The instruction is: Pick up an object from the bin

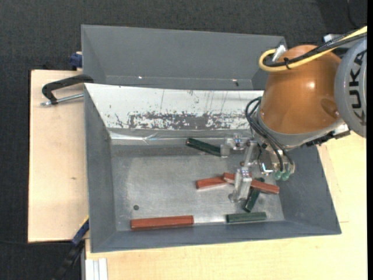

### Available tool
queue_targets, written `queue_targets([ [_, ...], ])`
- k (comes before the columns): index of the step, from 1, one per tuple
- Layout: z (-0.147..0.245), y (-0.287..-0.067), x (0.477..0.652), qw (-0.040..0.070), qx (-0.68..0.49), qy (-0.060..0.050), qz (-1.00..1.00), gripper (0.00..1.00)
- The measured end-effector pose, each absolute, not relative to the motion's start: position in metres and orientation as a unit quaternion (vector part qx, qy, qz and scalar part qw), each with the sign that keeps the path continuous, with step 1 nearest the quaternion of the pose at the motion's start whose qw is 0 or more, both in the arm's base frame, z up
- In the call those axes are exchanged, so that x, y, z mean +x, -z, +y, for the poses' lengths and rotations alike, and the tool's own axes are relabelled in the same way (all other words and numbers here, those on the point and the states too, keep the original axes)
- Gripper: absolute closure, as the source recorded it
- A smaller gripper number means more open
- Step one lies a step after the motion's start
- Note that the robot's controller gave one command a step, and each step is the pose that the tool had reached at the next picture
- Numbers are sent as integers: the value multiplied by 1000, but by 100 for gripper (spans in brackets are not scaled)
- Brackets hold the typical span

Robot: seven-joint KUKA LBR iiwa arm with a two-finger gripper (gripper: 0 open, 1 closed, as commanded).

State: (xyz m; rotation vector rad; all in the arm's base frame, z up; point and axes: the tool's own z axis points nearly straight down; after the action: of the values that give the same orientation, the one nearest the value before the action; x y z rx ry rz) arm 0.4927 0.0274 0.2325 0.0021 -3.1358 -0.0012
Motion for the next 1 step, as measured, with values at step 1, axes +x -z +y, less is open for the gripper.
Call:
queue_targets([
  [1, 27, -236, 494, -1, 0, 1, -1000, 0],
])
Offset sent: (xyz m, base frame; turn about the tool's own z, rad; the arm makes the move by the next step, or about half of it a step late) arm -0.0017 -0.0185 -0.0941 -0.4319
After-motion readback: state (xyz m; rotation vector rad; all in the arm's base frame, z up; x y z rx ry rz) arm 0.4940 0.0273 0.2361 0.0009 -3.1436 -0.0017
